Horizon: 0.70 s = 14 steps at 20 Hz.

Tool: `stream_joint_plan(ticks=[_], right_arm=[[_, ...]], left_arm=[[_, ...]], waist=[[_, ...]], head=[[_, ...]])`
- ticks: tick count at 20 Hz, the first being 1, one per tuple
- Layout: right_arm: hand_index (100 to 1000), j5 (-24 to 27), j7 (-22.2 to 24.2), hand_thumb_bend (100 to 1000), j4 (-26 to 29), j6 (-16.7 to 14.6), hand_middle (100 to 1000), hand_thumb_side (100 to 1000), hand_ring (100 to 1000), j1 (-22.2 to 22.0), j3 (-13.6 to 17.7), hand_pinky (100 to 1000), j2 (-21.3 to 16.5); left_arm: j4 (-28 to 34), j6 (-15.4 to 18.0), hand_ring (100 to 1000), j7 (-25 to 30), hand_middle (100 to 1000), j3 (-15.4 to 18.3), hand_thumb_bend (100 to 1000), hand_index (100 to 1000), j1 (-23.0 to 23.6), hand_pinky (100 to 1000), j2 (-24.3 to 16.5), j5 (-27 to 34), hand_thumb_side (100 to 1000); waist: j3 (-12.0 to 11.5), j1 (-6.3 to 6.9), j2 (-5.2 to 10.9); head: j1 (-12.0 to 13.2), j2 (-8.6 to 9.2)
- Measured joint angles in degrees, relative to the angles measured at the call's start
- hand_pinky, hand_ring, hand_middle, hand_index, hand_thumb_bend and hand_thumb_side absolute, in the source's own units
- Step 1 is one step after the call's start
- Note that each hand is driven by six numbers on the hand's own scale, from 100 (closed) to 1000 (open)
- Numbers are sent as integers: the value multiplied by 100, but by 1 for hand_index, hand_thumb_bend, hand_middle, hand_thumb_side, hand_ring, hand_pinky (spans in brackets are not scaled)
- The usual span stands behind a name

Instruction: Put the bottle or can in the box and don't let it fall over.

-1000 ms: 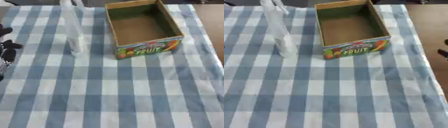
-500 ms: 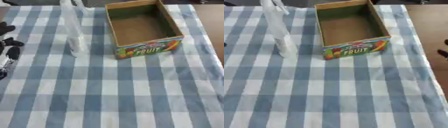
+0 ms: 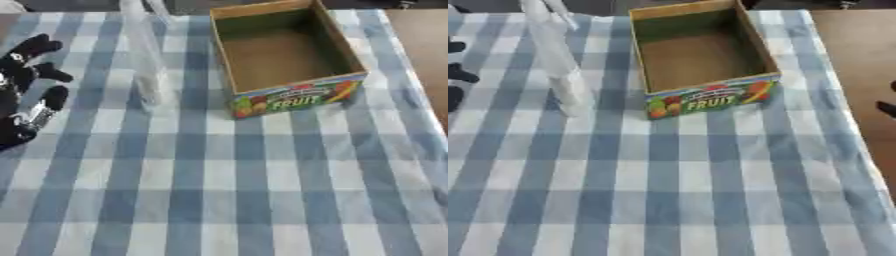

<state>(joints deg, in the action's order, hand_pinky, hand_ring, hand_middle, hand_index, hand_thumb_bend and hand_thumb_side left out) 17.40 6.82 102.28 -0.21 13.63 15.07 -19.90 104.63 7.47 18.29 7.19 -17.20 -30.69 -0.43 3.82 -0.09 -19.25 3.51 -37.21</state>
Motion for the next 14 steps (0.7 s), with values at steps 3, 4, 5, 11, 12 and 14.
stream_joint_plan(ticks=[3, 4, 5, 11, 12, 14], right_arm=[[995, 0, 10, 100, -1, 8, 1000, 658, 1000, 1, -28, 873, 0], [995, 0, 13, 100, -1, 11, 1000, 659, 1000, 2, -30, 873, 0], [995, 0, 17, 100, -1, 15, 1000, 659, 1000, 2, -31, 873, 0], [995, 0, 28, 100, -2, 25, 1000, 661, 1000, 4, -36, 873, 0], [995, 0, 31, 100, -2, 28, 1000, 661, 1000, 5, -40, 873, 0], [995, 0, 38, 100, -2, 37, 1000, 661, 1000, 7, -53, 873, 0]], left_arm=[[-155, -58, 722, 151, 910, -123, 341, 1000, -185, 1000, -54, 49, 602], [-203, -89, 722, 187, 911, -159, 344, 1000, -244, 1000, -60, 56, 601], [-241, -113, 722, 217, 911, -196, 346, 1000, -302, 1000, -60, 67, 598], [-399, -170, 727, 333, 910, -366, 359, 1000, -631, 1000, -60, 49, 581], [-420, -172, 727, 347, 910, -394, 359, 1000, -682, 1000, -60, 26, 578], [-463, -176, 728, 363, 909, -436, 359, 1000, -771, 1000, -60, -34, 573]], waist=[[1, 0, 1], [2, 1, 1], [4, 1, 1], [9, 6, 1], [11, 9, 1], [19, 22, 1]], head=[[18, 0], [23, 0], [29, 0], [48, -1], [51, -1], [61, -1]])
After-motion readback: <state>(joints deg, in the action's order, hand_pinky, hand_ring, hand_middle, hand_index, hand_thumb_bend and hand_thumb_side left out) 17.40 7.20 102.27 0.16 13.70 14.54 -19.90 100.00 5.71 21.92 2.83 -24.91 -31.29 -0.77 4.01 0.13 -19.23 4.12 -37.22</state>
